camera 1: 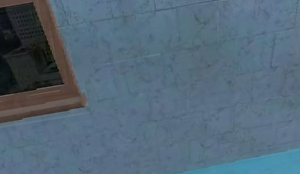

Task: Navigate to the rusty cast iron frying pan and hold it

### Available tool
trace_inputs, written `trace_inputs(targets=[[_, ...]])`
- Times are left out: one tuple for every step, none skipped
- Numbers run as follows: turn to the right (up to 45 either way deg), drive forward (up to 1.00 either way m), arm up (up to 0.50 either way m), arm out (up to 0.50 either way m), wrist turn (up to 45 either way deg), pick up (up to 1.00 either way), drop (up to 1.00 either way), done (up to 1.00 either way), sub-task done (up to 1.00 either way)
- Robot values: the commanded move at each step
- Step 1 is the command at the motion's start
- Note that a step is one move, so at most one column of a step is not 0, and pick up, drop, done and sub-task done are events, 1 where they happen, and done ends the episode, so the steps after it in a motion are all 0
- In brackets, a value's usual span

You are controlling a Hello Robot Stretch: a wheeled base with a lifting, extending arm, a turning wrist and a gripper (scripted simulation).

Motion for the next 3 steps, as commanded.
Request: trace_inputs(targets=[[0.0, 0.10, 0.00, 0.00, 0.0, 0.00, 0.00, 0.00, 0.00], [45.0, 0.00, 0.00, 0.00, 0.0, 0.00, 0.00, 0.00, 0.00], [39.0, 0.00, 0.00, 0.00, 0.0, 0.00, 0.00, 0.00, 0.00]])
